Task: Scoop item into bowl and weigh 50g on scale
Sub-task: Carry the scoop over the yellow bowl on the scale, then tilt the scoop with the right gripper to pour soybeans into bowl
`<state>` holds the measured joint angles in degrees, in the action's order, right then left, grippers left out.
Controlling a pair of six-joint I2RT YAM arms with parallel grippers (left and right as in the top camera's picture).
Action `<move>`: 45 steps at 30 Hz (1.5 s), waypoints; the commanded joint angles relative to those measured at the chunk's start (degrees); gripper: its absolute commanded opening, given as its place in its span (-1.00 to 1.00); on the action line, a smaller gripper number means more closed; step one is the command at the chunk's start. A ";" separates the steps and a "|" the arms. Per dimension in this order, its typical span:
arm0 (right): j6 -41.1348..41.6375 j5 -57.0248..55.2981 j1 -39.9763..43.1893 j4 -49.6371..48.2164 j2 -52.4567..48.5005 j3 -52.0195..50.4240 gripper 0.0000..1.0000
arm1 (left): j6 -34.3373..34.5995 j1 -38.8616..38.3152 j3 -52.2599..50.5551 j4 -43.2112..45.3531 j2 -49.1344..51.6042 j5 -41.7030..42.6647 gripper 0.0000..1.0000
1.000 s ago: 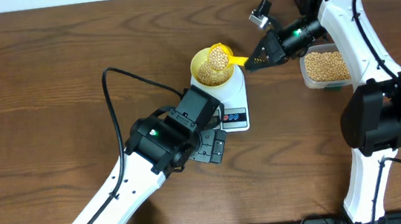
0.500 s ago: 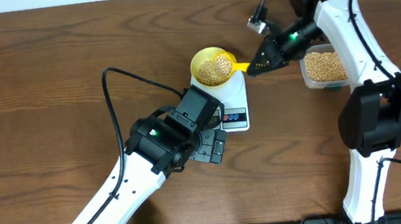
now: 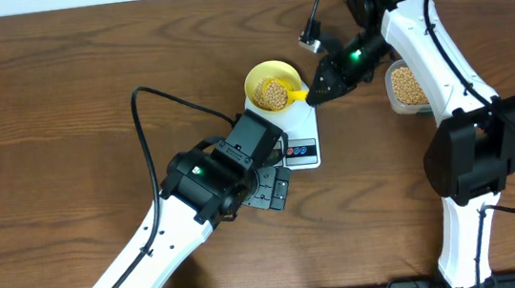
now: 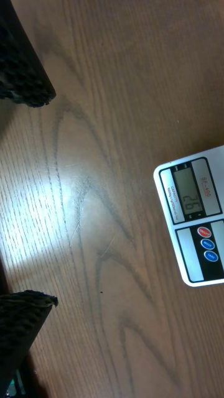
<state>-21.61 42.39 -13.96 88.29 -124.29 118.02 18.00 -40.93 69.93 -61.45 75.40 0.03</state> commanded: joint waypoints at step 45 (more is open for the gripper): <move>5.29 -16.63 -5.20 -11.17 -0.52 1.07 -0.97 | -0.52 0.13 0.74 -0.13 0.33 -0.72 0.93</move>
<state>-16.88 27.40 -18.37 77.30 -124.29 118.02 18.00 -40.95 69.93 -61.43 75.40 0.03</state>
